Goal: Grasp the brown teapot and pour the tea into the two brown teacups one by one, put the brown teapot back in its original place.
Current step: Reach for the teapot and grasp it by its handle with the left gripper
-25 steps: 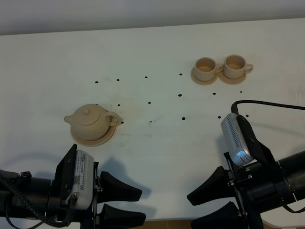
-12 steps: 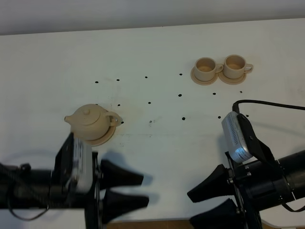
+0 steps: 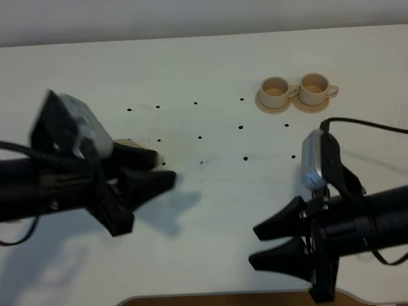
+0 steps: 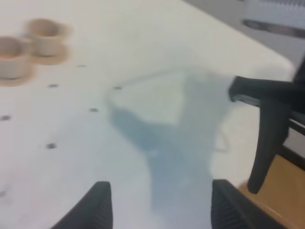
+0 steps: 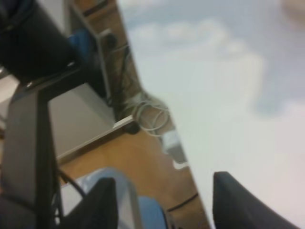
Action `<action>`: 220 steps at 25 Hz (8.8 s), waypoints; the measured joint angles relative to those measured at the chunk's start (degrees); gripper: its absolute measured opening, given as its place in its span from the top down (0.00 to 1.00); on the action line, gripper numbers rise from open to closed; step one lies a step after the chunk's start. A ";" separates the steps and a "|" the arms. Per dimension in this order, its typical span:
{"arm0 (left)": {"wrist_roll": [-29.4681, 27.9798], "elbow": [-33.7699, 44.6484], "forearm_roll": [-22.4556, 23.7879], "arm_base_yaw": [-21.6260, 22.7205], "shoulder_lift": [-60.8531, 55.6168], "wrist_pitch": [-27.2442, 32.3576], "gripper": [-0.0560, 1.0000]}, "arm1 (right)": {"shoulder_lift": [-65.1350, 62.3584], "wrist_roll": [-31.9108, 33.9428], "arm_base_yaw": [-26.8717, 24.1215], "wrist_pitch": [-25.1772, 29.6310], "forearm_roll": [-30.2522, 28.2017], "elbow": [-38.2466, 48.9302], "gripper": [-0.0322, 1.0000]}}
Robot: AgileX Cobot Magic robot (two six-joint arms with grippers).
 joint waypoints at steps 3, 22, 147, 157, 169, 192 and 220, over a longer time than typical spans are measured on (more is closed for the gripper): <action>-17.34 -2.18 13.70 0.00 -5.68 -0.92 0.47 | 0.00 1.64 0.00 -1.53 0.33 -1.61 0.52; -80.70 -3.64 71.22 -0.05 -8.18 -7.97 0.47 | -10.33 63.33 0.00 -15.70 -42.38 -17.84 0.52; -77.83 -40.79 35.78 -11.98 44.12 -18.97 0.49 | -79.27 108.68 -23.32 11.80 -74.68 -1.06 0.54; -86.10 -38.45 24.80 -12.37 44.16 -27.69 0.52 | -79.27 108.68 -23.32 11.80 -74.68 -1.06 0.54; -118.71 -36.76 26.09 -12.38 45.55 -24.73 0.52 | -79.27 108.68 -23.32 11.80 -74.63 -1.06 0.54; -152.87 -46.11 52.94 -12.89 46.13 3.97 0.52 | -79.27 108.68 -23.32 11.80 -74.63 -1.06 0.54; -192.05 -59.46 81.33 -18.21 47.59 36.76 0.53 | -79.27 108.68 -23.32 11.80 -74.63 -1.06 0.54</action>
